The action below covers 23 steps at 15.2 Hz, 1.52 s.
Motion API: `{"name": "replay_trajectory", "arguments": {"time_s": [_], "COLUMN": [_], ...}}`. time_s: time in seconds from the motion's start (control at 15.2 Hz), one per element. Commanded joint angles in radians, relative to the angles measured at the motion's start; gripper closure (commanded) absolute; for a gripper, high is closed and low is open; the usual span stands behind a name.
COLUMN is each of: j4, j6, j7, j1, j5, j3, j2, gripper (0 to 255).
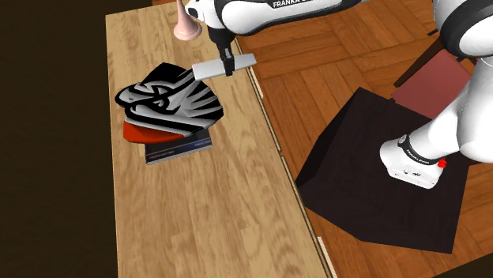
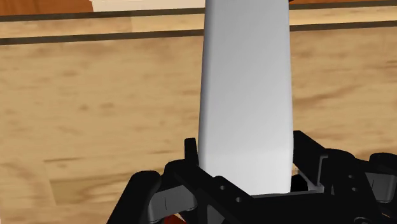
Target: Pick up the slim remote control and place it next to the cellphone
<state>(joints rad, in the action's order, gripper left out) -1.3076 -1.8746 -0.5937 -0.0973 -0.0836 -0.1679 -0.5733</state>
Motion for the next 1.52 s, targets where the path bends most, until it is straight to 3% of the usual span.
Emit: {"name": "replay_trajectory", "arguments": {"time_s": [0.0,0.4,1.45], "j4": [0.066,0.367,0.200], "j6": [0.030,0.153,-0.027], "j7": [-0.041,-0.149,-0.144], "j1": [0.026,0.087,0.096], "j5": [0.001,0.000,-0.003], "j3": [0.010,0.036,0.038], "j2": [-0.035,-0.213,-0.227], "gripper": [255,255,255]}}
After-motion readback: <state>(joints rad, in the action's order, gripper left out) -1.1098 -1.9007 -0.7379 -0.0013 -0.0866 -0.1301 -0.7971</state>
